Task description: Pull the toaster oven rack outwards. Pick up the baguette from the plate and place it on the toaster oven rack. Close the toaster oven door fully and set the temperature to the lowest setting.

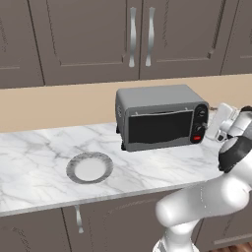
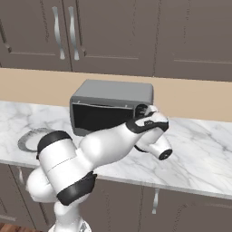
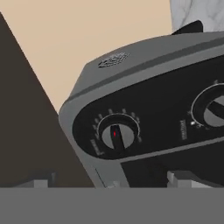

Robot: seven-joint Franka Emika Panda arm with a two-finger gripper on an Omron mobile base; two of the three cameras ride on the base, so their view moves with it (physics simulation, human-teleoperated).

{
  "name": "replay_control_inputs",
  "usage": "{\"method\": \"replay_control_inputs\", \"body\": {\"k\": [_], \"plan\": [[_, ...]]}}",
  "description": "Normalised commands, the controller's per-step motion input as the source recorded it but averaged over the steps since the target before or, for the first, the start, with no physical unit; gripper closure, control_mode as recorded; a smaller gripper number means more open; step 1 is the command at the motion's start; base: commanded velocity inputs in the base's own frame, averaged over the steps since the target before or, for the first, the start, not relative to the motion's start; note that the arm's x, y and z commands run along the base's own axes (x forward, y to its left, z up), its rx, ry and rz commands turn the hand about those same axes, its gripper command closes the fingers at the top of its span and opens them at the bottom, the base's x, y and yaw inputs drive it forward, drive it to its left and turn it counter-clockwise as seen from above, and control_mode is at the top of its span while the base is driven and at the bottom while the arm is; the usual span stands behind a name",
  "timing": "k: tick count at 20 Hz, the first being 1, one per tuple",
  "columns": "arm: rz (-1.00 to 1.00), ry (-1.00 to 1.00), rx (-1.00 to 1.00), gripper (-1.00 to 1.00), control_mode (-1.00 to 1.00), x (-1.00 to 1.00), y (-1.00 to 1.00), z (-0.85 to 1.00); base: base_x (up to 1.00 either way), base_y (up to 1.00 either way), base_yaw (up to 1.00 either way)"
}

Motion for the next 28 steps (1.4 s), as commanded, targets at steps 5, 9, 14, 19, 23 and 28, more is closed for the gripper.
{"method": "replay_control_inputs", "body": {"k": [5, 9, 14, 19, 23, 28], "plan": [[0.0, -0.01, 0.0, -1.0, -1.0, 0.37, 0.0, 0.0, 0.0, 0.0, 0.0], [0.0, 0.0, 0.0, -1.0, -1.0, 0.28, 0.0, -0.05, 0.0, 0.0, 0.0], [0.0, 0.0, 0.0, -1.0, -1.0, 0.18, -0.12, -0.14, 0.0, 0.0, 0.0], [0.0, -0.09, 0.0, -1.0, -1.0, 0.09, -0.15, -0.16, 0.0, 0.0, 0.0], [0.0, -0.15, -0.01, -1.0, -1.0, 0.23, 0.05, 0.0, 0.0, 0.0, 0.0], [-0.02, -0.14, -0.02, 1.0, -1.0, 0.31, 0.22, 0.0, 0.0, 0.0, 0.0]]}}
